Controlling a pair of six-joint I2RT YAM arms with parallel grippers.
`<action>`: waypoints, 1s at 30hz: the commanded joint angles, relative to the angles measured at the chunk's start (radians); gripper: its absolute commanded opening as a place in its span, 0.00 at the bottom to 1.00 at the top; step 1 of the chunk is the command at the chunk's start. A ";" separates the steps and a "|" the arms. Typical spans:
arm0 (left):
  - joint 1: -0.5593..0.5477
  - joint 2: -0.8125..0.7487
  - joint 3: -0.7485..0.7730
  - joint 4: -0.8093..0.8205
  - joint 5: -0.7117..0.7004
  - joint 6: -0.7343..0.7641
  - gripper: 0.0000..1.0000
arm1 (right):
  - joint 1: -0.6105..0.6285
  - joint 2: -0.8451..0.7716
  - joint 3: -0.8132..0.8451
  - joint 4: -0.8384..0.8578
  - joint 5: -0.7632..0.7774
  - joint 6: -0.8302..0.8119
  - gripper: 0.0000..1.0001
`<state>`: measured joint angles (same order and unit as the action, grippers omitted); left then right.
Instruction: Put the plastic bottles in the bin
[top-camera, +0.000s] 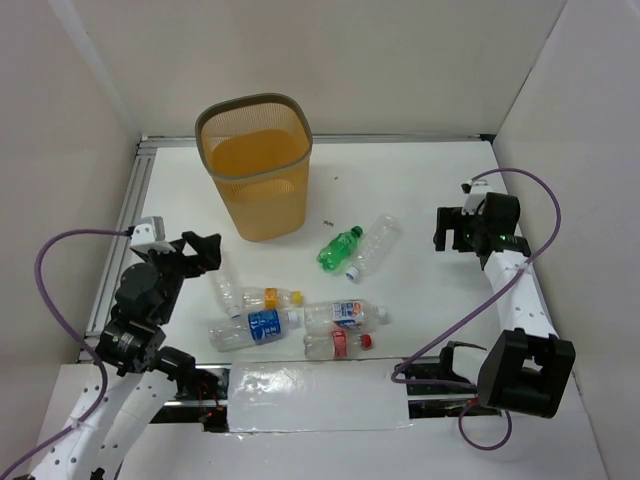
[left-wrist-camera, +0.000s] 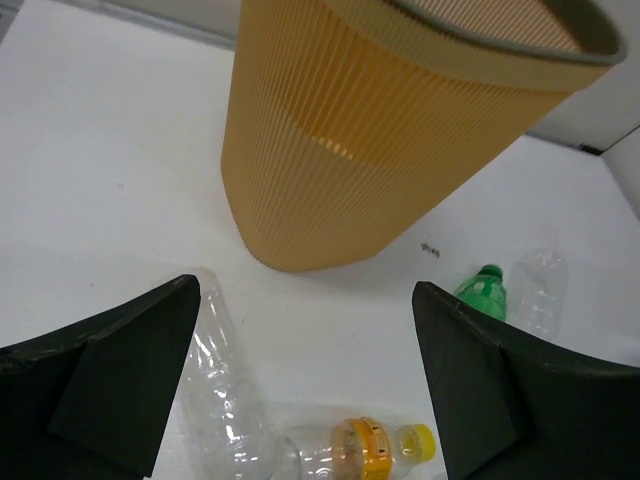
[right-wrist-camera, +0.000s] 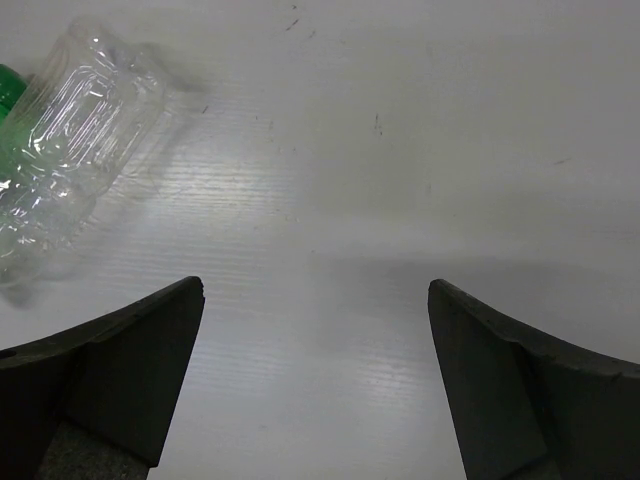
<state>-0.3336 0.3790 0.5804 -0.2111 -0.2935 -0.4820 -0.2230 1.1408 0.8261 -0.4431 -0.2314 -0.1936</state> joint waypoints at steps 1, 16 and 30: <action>-0.007 0.069 0.004 -0.082 0.030 -0.023 1.00 | -0.006 0.000 -0.004 0.011 0.000 0.011 1.00; -0.016 0.113 -0.007 -0.042 0.197 0.005 0.92 | -0.006 0.075 0.080 -0.119 -0.020 -0.168 1.00; -0.097 0.281 0.122 -0.279 0.090 -0.186 0.88 | 0.160 0.257 0.252 -0.247 -0.006 -0.181 1.00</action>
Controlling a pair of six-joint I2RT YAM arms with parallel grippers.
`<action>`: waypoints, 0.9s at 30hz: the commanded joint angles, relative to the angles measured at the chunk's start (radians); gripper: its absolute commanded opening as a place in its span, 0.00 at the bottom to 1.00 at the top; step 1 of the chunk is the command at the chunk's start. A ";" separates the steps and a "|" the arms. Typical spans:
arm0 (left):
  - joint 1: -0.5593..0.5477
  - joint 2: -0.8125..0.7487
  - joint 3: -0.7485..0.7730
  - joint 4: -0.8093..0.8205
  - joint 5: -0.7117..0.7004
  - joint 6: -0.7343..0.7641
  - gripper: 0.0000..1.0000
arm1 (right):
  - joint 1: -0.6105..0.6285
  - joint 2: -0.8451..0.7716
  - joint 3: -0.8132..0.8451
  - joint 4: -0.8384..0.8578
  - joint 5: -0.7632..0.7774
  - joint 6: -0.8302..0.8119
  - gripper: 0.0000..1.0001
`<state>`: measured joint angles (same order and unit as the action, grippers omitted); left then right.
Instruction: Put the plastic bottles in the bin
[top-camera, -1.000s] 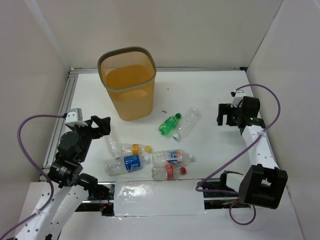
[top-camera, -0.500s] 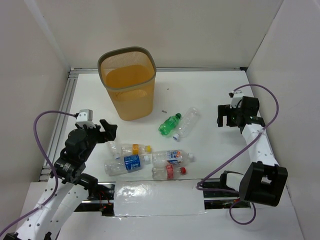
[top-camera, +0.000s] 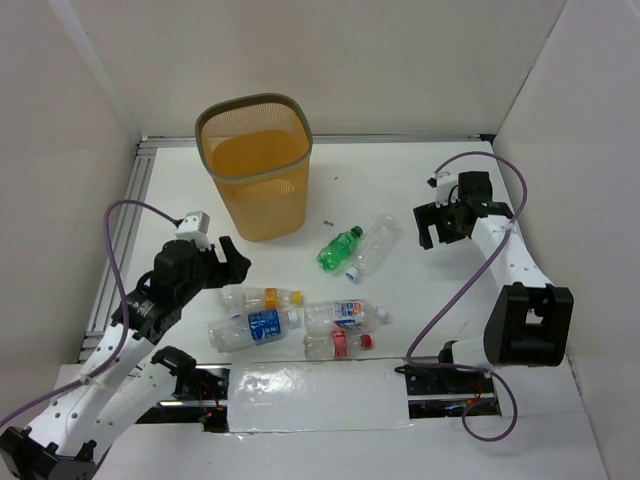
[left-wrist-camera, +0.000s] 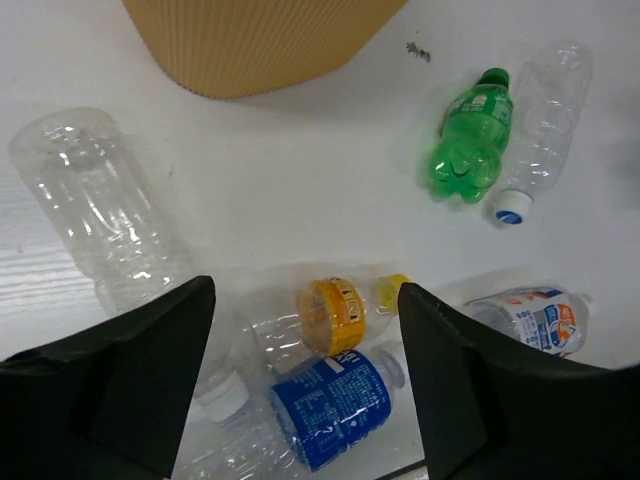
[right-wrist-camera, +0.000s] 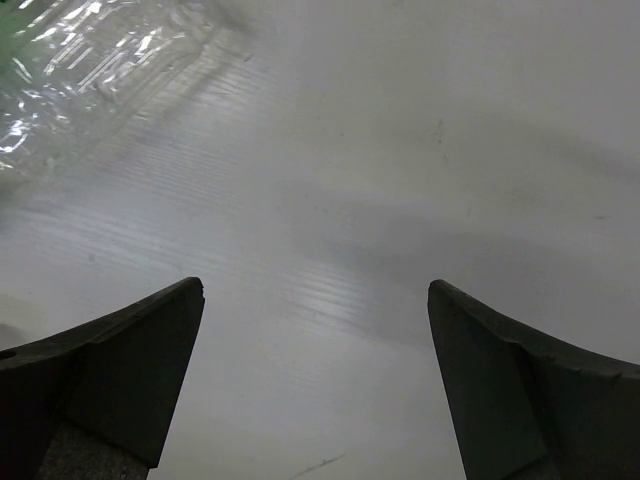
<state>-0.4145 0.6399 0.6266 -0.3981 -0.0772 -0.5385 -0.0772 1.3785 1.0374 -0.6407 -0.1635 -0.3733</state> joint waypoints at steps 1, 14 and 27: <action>-0.017 0.032 0.087 -0.137 -0.174 -0.171 0.92 | 0.014 0.019 0.041 -0.039 -0.099 -0.001 1.00; -0.017 0.369 0.072 -0.259 -0.466 -0.431 0.99 | 0.045 0.063 0.122 0.067 -0.171 0.071 0.89; -0.007 0.581 -0.044 -0.007 -0.434 -0.442 0.94 | 0.063 -0.001 0.150 0.079 -0.303 -0.047 0.99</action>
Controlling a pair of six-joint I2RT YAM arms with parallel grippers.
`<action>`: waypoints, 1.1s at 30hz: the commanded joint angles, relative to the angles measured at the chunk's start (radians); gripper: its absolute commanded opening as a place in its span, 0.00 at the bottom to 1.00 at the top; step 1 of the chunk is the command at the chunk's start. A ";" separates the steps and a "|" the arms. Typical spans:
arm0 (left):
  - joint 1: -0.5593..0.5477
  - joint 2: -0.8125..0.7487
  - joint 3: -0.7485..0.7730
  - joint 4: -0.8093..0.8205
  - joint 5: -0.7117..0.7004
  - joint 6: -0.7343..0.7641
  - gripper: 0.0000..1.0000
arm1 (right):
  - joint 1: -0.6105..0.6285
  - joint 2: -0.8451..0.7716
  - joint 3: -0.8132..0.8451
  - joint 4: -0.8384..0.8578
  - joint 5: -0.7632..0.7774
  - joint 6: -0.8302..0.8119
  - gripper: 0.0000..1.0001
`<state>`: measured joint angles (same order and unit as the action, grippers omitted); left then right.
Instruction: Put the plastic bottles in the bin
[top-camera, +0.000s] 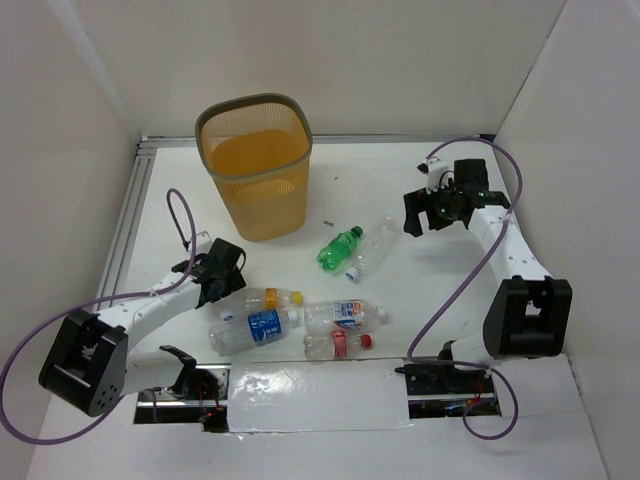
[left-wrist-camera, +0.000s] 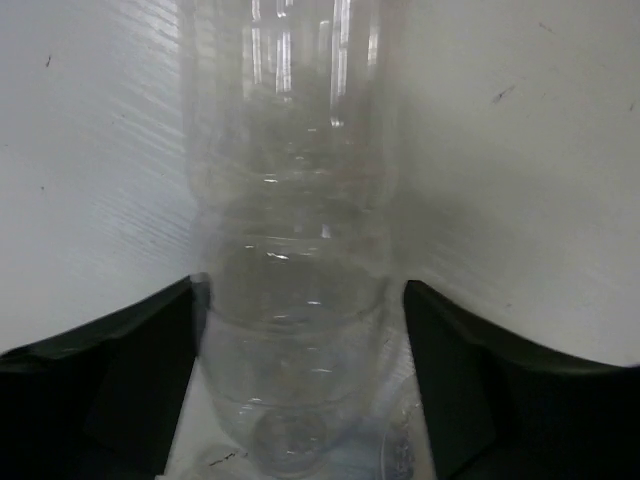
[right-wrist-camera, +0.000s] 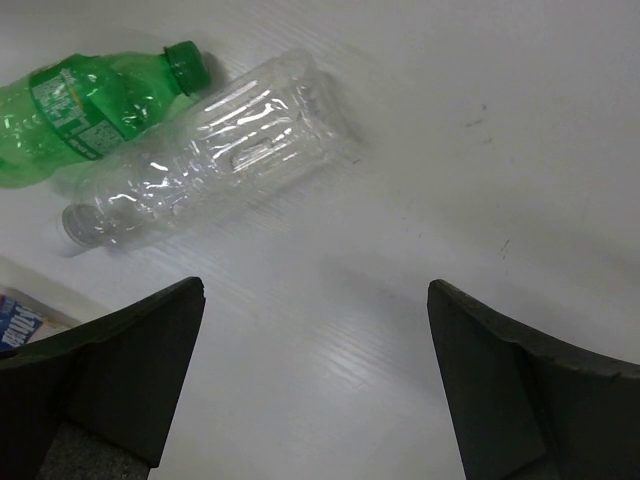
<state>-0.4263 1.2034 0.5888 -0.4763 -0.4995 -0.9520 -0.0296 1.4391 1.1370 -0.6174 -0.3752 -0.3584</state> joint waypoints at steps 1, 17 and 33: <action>0.004 0.018 -0.006 0.071 -0.011 -0.028 0.84 | 0.016 -0.071 0.050 0.065 -0.129 -0.138 0.99; -0.060 -0.421 0.360 -0.248 0.033 0.116 0.23 | 0.122 0.004 0.069 -0.090 -0.375 -1.065 0.99; 0.000 0.051 0.992 0.182 0.197 0.443 0.24 | 0.206 0.037 0.058 -0.067 -0.278 -1.295 0.99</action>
<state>-0.4667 1.1233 1.5101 -0.4721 -0.3145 -0.5766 0.1619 1.4685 1.1648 -0.6746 -0.6750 -1.5188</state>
